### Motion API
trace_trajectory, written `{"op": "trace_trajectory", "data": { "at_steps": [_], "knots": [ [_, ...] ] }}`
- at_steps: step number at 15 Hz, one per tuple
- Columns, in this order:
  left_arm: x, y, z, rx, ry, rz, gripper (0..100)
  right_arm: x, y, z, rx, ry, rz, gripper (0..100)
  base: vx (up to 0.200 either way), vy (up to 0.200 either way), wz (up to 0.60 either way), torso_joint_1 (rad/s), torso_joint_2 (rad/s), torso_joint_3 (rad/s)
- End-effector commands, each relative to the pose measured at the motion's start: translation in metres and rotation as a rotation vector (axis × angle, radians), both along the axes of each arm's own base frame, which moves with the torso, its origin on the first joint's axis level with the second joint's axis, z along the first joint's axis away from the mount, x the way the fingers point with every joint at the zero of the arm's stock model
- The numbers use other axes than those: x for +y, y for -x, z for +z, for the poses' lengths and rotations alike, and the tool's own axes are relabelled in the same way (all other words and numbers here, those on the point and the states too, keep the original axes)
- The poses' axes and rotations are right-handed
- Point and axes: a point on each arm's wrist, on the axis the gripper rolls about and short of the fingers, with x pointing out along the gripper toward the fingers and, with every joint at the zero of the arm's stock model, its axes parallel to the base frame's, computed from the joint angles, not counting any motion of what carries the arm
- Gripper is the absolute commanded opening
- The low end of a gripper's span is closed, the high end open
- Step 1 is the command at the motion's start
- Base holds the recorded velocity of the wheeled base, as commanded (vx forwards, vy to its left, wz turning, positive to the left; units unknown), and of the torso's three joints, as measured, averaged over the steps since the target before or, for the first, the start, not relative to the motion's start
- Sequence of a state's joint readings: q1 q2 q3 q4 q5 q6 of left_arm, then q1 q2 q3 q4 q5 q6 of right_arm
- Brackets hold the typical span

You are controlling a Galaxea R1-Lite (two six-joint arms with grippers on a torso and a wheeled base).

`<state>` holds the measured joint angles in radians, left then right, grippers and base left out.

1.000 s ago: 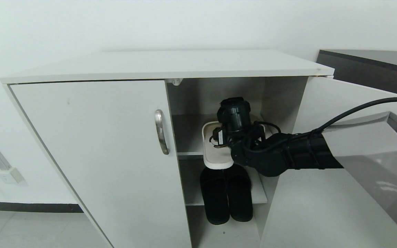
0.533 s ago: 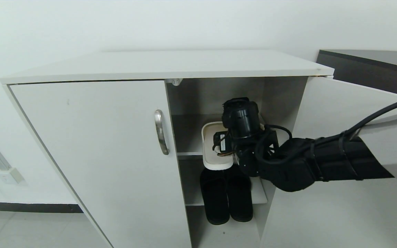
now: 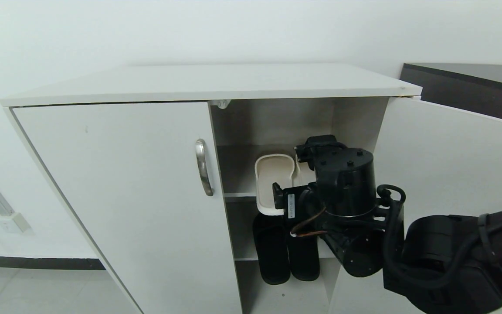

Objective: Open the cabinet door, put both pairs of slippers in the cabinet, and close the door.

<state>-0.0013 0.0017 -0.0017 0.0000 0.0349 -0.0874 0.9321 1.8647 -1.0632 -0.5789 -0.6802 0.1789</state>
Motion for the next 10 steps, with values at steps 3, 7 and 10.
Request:
{"op": "trace_trajectory", "data": {
  "at_steps": [3, 7, 10],
  "knots": [
    [0.0000, 0.0000, -0.0001, 0.000, 0.000, 0.000, 0, -0.0078, 0.0109, 0.0051, -0.003, -0.006, 0.024, 0, 0.000, 0.000, 0.00, 0.000, 0.00, 0.000],
    [0.0000, 0.0000, -0.0001, 0.000, 0.000, 0.000, 0, -0.0054, 0.0150, 0.0023, 0.003, 0.001, 0.036, 0, 0.000, 0.000, 0.00, 0.000, 0.00, 0.000],
    [0.0000, 0.0000, -0.0001, 0.000, 0.000, 0.000, 0, -0.0051, 0.0154, 0.0009, 0.005, 0.005, 0.036, 0, 0.000, 0.000, 0.00, 0.000, 0.00, 0.000]
  ]
}}
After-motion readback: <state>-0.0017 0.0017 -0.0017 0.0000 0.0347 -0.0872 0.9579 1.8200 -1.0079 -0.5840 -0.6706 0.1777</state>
